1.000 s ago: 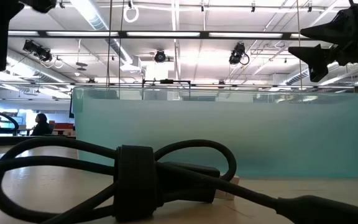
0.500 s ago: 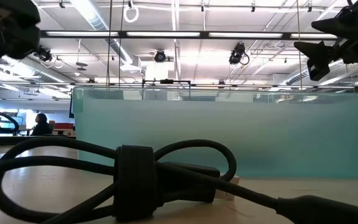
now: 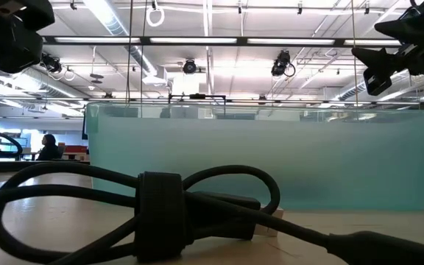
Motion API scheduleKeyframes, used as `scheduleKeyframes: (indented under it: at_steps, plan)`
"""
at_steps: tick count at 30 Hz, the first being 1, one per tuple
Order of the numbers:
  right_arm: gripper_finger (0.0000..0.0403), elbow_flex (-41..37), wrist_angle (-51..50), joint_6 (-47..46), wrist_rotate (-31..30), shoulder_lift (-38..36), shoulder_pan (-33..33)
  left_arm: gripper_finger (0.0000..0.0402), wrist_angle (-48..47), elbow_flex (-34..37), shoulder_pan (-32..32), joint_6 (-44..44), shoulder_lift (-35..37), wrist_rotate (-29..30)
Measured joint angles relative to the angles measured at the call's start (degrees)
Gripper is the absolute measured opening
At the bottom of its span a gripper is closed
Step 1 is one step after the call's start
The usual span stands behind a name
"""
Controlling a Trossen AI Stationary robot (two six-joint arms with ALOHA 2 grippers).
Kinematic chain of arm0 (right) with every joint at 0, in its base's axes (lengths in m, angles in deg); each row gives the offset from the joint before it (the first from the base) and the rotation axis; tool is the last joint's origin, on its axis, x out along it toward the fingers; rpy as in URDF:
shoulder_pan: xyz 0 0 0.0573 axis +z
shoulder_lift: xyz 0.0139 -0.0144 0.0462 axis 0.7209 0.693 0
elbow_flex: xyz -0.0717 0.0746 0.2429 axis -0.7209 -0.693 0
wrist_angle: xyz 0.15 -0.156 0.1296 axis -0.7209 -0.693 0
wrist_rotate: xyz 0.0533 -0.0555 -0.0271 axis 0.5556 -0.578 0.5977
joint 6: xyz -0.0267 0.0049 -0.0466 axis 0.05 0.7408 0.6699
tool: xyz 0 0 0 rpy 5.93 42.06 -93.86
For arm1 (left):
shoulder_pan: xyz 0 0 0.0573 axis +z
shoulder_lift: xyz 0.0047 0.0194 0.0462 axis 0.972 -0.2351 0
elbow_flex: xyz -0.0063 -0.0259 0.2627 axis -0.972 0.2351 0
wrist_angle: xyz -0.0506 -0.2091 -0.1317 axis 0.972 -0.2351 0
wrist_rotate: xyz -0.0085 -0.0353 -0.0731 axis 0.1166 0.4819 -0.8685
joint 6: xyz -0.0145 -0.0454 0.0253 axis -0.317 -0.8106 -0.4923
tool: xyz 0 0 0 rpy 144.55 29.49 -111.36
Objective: Pick & Place USB Port
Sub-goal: Put the black charger cable into the yellow bin
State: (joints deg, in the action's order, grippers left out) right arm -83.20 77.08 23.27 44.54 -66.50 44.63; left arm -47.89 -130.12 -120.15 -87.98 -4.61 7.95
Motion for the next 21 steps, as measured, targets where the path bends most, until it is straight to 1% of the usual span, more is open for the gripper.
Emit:
scheduleKeyframes:
  at_steps: [4,8,14,18,21]
  plan:
    - [0.0223,0.0,0.0,0.0,1.4,0.0,0.0,0.0192,-0.6,0.0,0.0,-1.5,0.0,-0.5]
    - [0.0223,0.0,0.0,0.0,1.9,0.0,0.0,0.0189,-0.7,0.0,0.2,-2.4,0.0,0.9]
    - [0.0223,0.0,0.0,0.0,1.8,0.0,0.0,0.0184,-0.7,0.0,0.7,-3.2,-1.4,0.4]
    - [0.0223,0.0,0.0,0.0,1.8,0.0,0.0,0.0183,0.4,0.0,0.9,-3.4,-4.0,-3.2]
    - [0.0223,0.0,0.0,0.0,1.7,0.0,0.0,0.0183,1.1,0.0,0.9,-3.3,-4.9,-3.0]
